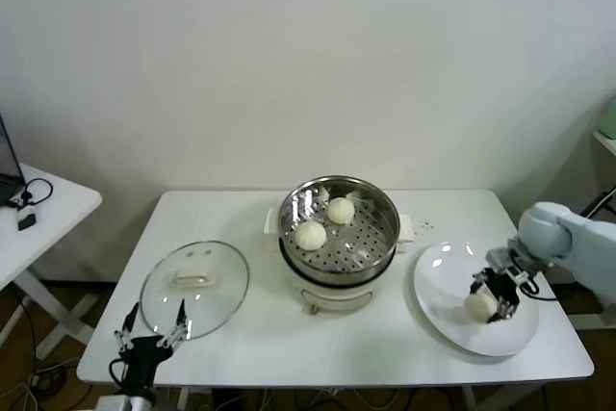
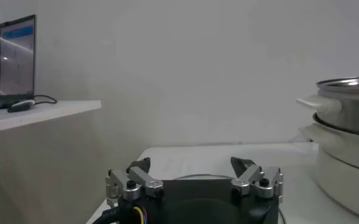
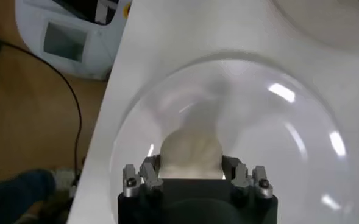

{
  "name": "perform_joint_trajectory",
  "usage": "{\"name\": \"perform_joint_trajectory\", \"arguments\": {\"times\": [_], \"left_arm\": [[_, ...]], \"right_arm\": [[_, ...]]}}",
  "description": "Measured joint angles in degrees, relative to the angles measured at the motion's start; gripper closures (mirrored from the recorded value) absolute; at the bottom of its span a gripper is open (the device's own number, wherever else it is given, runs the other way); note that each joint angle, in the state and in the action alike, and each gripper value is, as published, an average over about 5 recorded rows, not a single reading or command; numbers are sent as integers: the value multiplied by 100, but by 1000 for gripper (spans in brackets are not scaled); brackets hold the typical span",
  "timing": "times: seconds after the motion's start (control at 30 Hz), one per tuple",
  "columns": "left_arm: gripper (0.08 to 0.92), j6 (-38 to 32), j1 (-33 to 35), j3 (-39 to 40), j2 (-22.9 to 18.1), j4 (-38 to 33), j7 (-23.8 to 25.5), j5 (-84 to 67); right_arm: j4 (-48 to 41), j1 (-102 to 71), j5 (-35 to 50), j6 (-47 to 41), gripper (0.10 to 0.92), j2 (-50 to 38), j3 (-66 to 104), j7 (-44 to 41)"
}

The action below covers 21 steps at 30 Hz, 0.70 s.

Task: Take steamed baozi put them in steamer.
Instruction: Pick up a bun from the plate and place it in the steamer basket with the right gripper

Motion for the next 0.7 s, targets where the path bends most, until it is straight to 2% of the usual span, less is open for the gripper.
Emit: {"name": "perform_joint_trajectory", "arguments": {"times": [0.4,0.7], "left_arm": [[177,6,81,17,-19,-66,-2,31],[177,20,105,-12,-54,-127,-12,34]], "right_arm": [[806,1980,-926,1335,364,504,-444,-152],[1432,2357,-1821,1981,364,1128,-302,-180]]}}
